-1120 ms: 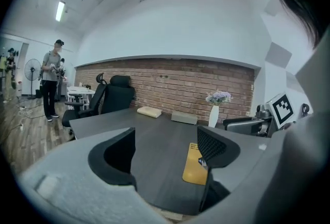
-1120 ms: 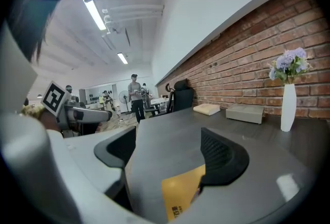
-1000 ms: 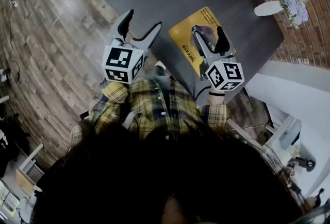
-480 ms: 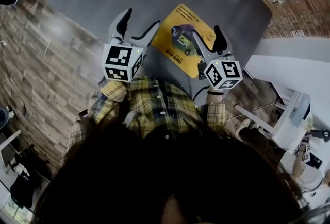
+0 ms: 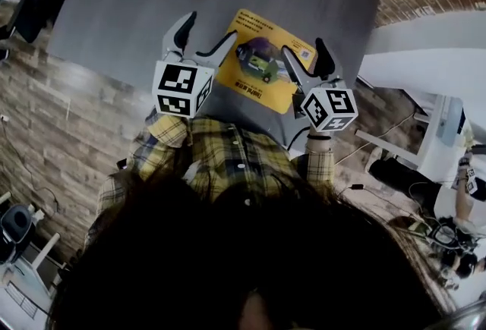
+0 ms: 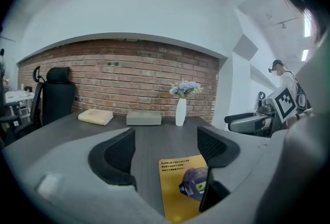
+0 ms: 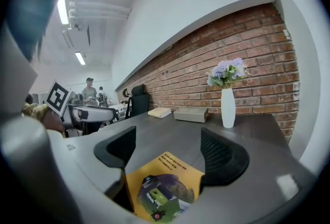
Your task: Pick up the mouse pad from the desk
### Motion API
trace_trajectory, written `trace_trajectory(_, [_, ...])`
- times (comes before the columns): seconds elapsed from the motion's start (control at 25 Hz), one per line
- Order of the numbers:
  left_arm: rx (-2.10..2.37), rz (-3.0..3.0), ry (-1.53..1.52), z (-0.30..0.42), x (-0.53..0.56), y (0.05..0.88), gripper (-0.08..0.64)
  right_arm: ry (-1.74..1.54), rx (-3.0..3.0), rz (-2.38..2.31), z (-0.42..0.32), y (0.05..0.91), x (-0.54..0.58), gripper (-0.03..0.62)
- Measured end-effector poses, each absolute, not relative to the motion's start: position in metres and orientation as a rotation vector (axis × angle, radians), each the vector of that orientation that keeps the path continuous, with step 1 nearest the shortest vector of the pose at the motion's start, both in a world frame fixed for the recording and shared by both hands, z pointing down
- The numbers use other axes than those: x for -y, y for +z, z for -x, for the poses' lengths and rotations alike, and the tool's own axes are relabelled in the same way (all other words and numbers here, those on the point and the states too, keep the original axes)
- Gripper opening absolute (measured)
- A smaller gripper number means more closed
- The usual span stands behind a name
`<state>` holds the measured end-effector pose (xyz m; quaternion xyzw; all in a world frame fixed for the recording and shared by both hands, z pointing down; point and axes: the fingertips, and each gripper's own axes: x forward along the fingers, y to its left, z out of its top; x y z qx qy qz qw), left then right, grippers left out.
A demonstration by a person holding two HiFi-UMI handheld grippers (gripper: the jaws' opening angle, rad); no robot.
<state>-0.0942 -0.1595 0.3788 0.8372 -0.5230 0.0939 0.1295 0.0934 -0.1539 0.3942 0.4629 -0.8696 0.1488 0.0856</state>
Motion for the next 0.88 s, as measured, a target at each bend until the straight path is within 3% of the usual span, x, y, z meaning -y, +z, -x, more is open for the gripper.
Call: trace_trajectory(0.88, [1.162, -2.577, 0.405, 0.036, 0.204, 0.417, 0.373, 0.572, 2.351, -1.726, -0.149, 0.417, 0.144, 0.37])
